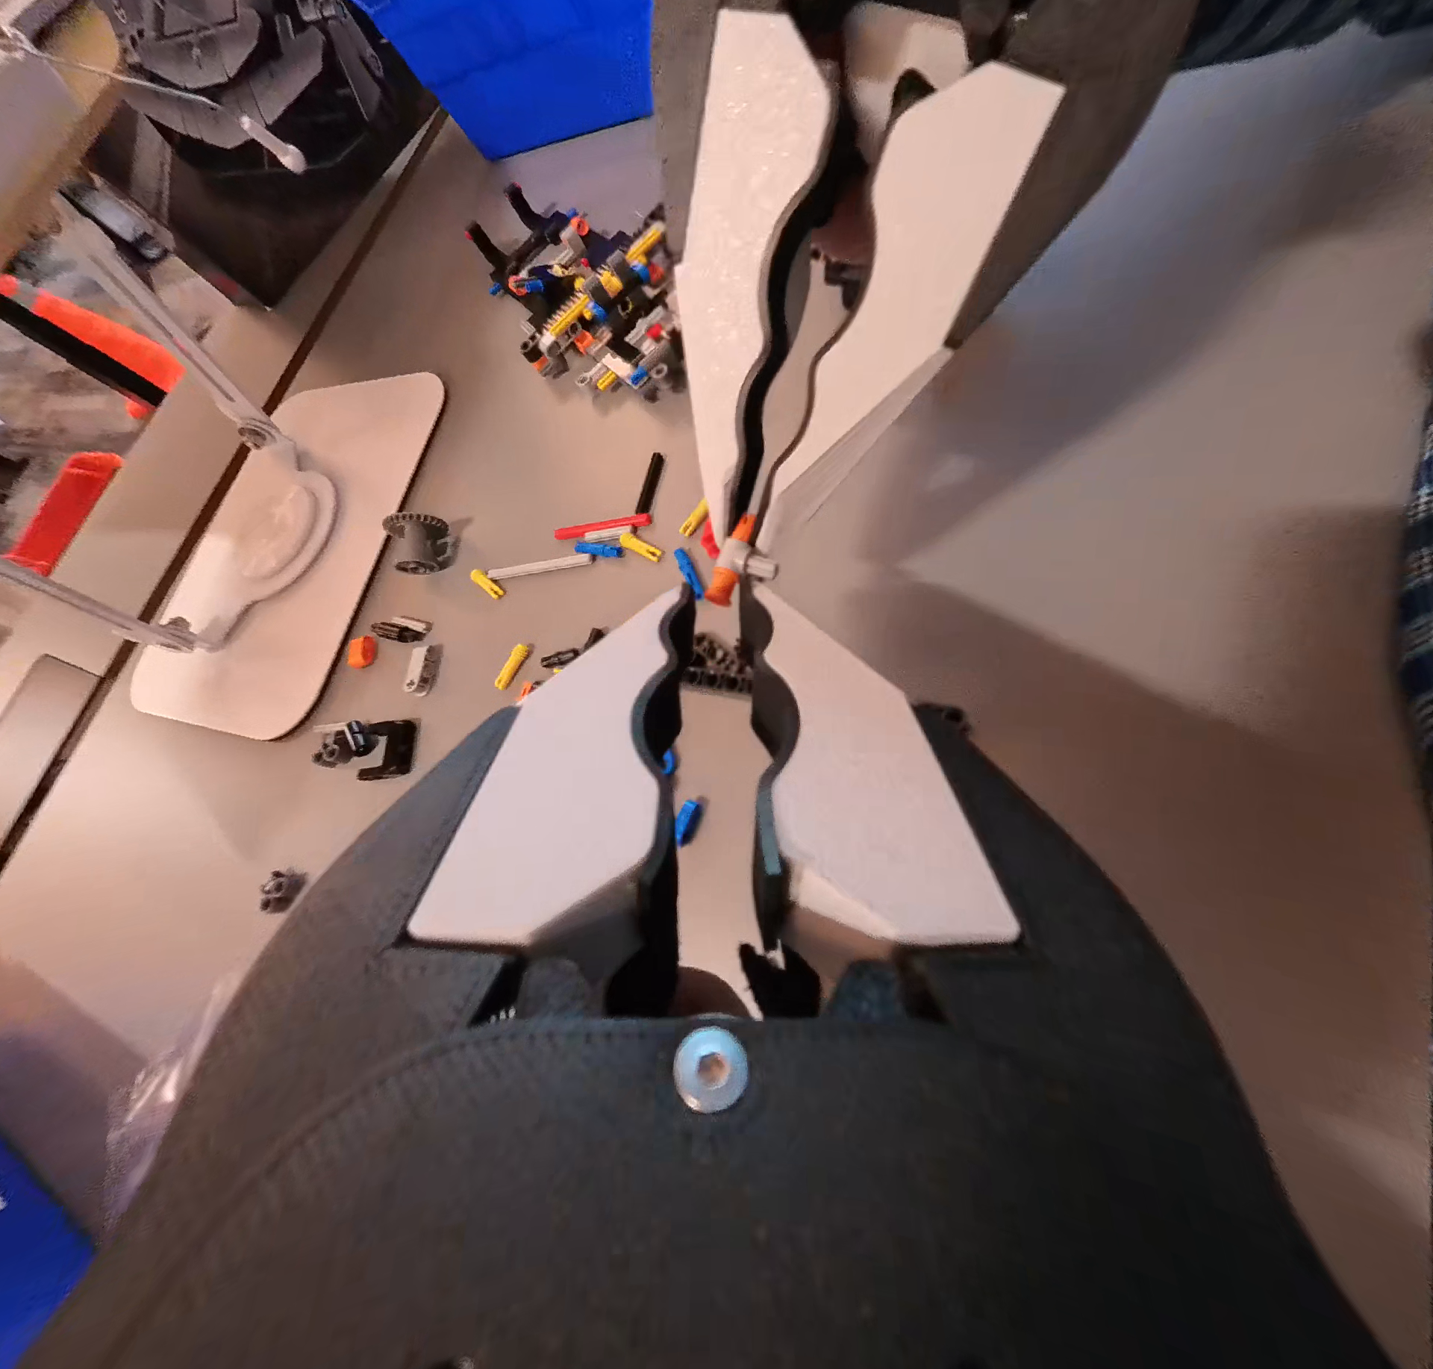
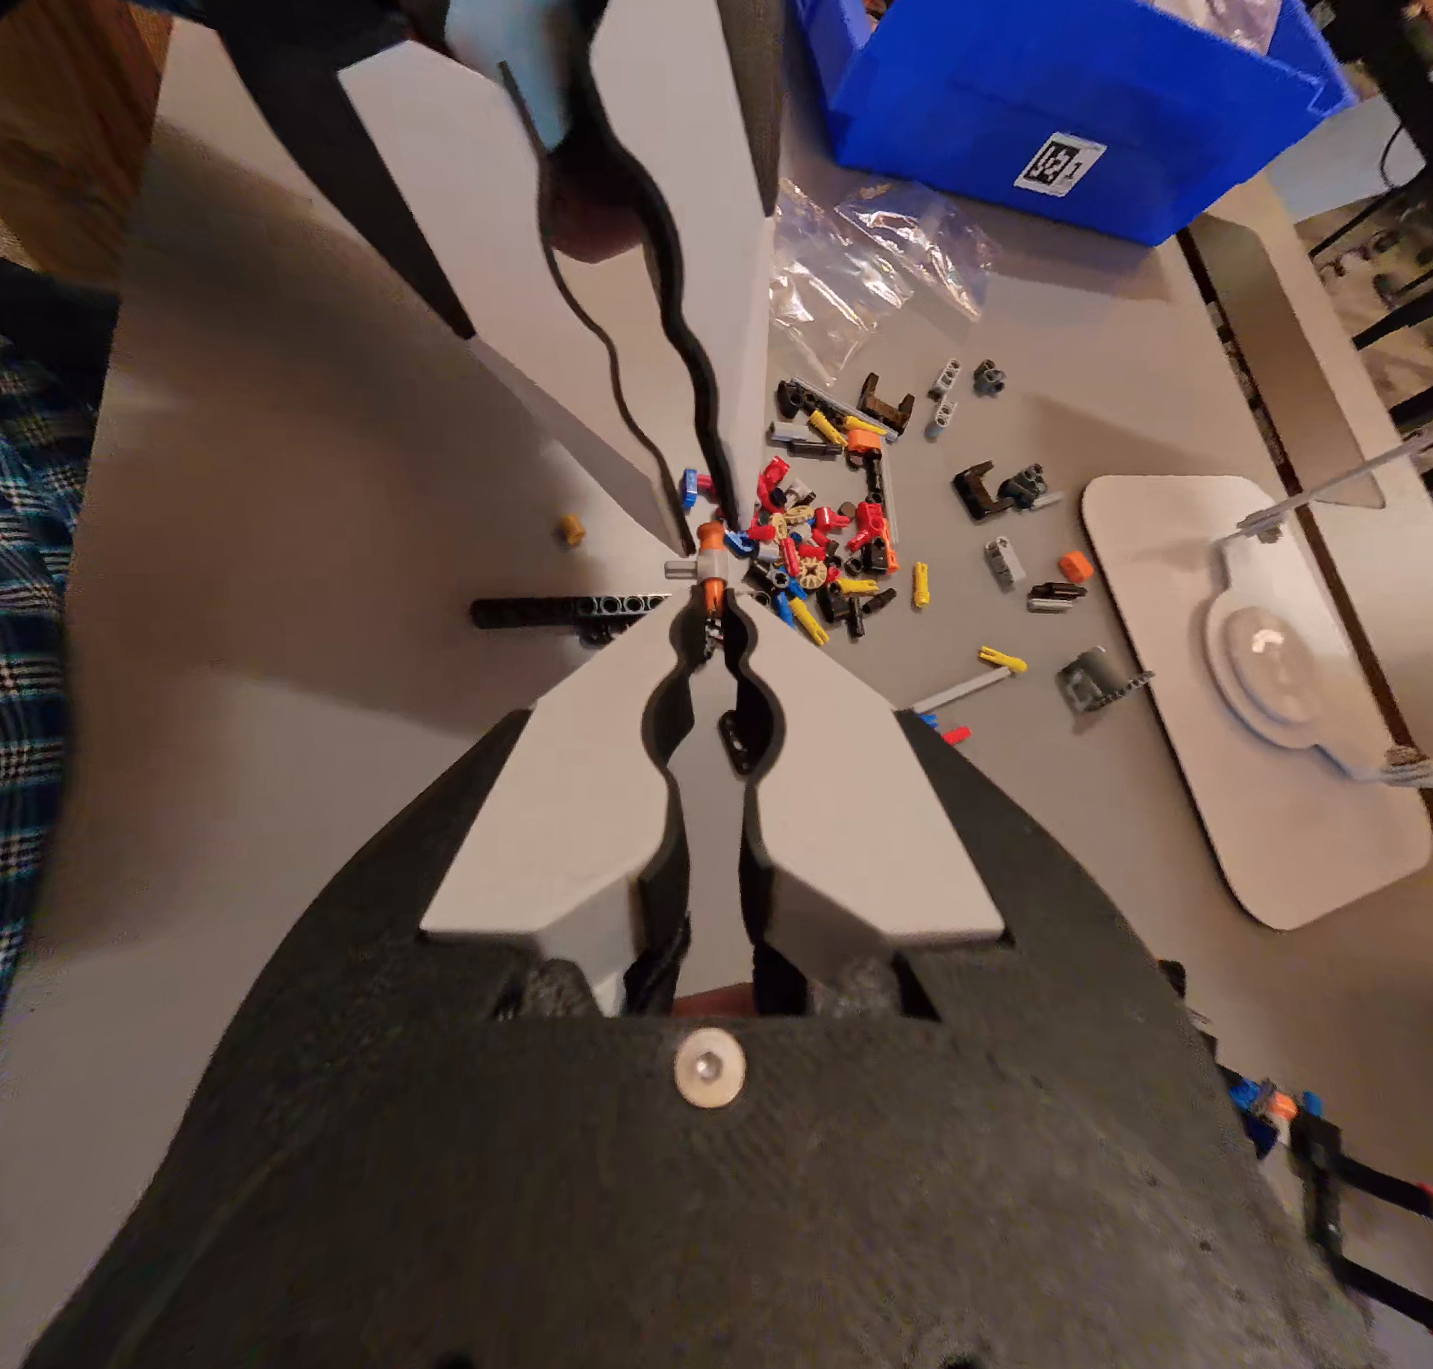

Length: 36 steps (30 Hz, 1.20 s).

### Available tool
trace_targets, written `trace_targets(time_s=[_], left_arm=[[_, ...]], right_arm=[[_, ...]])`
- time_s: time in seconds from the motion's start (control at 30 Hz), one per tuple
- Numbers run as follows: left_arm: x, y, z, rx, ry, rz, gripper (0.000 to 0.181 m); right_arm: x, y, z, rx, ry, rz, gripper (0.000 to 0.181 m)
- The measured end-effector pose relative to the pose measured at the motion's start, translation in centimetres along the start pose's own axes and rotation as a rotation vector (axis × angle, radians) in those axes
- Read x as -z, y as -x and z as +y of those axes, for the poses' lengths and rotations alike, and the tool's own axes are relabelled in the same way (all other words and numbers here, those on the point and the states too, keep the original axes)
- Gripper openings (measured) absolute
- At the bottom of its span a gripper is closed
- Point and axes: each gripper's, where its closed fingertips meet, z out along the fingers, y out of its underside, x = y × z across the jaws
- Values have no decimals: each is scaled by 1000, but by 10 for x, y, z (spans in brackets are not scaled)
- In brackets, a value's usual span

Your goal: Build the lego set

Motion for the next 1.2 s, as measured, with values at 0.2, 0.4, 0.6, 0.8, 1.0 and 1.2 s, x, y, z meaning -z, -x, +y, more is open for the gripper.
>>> trace_targets(time_s=[0.2, 0.4, 0.6, 0.8, 1.0, 1.2], left_arm=[[-2, 2, -12, 173, -62, 48, 19], [-5, 5, -16, 232, -93, 56, 17], [-5, 11, -20, 286, -131, 46, 16], [-3, 20, -20, 372, -176, 31, 16], [-3, 26, -20, 450, -216, 31, 18], [-7, 26, -21, 512, -248, 50, 12]], right_arm=[[9, -6, 3, 33, -24, 31, 1], [15, -12, 0, 43, -68, 26, 1], [14, -21, -2, 37, -102, 18, 1], [11, -28, -10, 109, -103, 34, 1], [5, -33, -10, 118, -137, 58, 1], [1, -27, -8, 122, -164, 60, 1]])
